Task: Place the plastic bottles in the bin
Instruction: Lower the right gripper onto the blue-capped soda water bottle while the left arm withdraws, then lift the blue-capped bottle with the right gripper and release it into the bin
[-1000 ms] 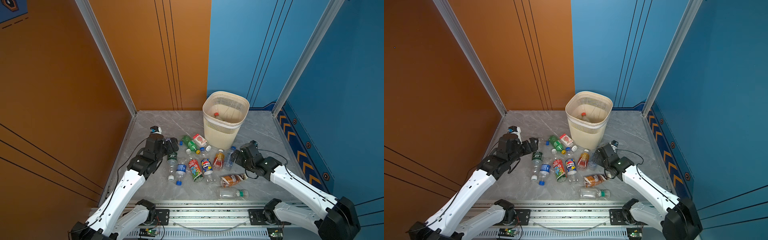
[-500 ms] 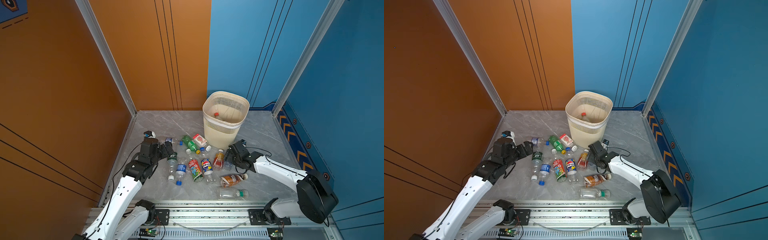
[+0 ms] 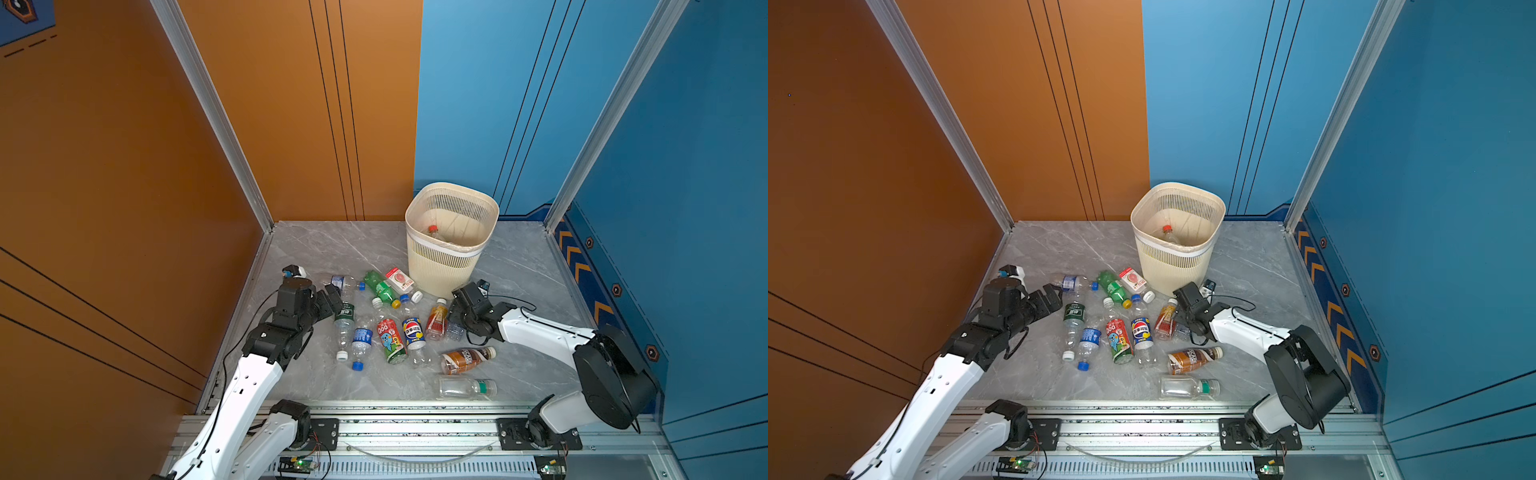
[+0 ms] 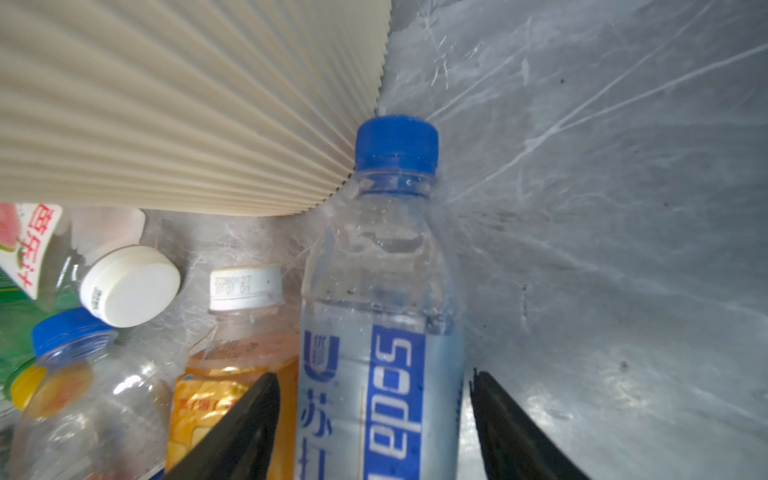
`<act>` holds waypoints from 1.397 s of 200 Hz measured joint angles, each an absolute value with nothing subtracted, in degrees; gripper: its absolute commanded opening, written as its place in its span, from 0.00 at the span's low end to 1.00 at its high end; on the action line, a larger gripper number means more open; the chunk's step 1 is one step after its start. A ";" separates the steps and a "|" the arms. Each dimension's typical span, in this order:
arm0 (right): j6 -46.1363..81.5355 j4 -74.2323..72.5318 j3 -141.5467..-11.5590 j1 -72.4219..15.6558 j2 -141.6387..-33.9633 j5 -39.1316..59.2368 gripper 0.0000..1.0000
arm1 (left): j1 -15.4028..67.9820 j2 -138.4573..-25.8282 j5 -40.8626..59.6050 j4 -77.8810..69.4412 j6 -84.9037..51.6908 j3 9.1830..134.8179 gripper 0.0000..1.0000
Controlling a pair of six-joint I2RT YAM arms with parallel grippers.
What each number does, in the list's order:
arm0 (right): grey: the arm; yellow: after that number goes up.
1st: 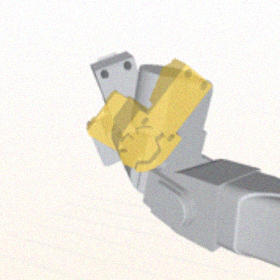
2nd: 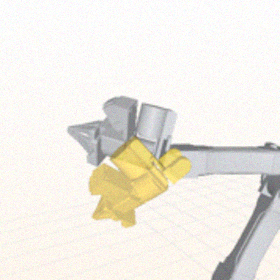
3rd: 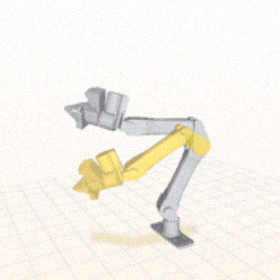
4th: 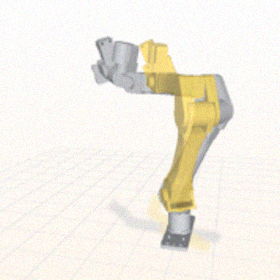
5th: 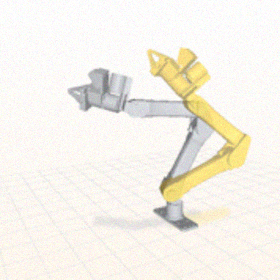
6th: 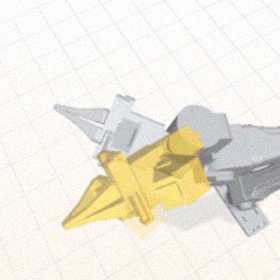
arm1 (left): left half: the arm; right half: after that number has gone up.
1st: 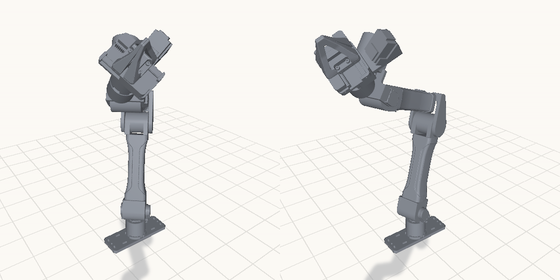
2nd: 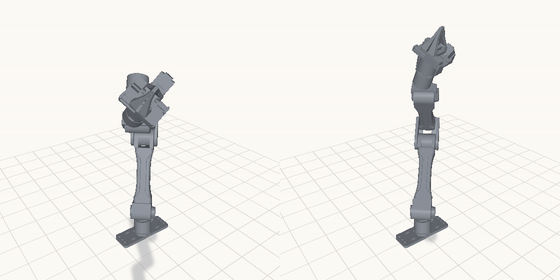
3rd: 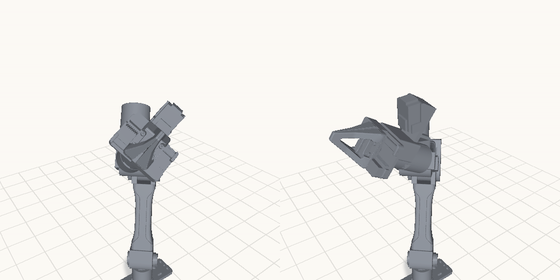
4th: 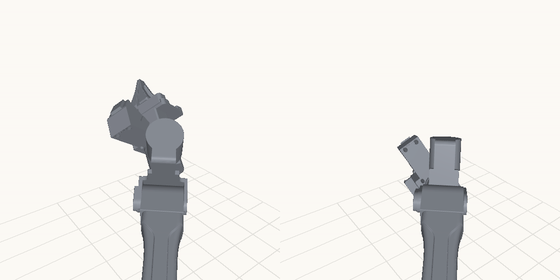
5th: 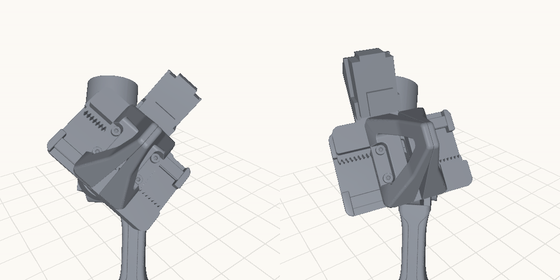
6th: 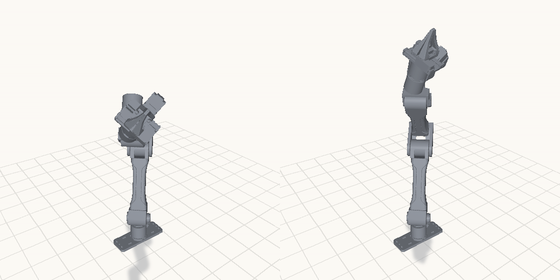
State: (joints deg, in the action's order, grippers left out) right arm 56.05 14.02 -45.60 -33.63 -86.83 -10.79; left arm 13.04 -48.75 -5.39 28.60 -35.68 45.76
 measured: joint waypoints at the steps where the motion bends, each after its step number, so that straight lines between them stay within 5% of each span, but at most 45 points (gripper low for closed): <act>1: 56.05 14.00 -45.60 -33.63 -86.89 -10.79 0.71 | 13.02 -48.75 -5.37 28.58 -35.68 45.76 0.98; 118: 57.06 12.40 -45.82 -32.60 -88.33 -11.66 0.53 | 11.40 -47.31 -4.29 29.08 -36.75 44.93 0.98; 180: 55.99 17.96 -45.58 -28.88 -72.44 -13.63 0.51 | 10.74 -47.92 -3.44 29.10 -37.98 43.03 0.98; 237: 50.81 27.99 -46.46 -16.38 -54.43 -13.63 0.51 | 10.39 -48.56 -2.79 28.58 -38.92 41.17 0.98; 279: 46.33 32.99 -55.61 -14.20 -52.75 -13.54 0.51 | 10.04 -48.53 -2.44 28.12 -39.79 40.05 0.98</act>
State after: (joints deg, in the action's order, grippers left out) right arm 46.33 32.99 -55.61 -14.20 -52.75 -13.54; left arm 10.04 -48.53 -2.44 28.12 -39.79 40.05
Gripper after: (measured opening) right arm 0.518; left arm 0.976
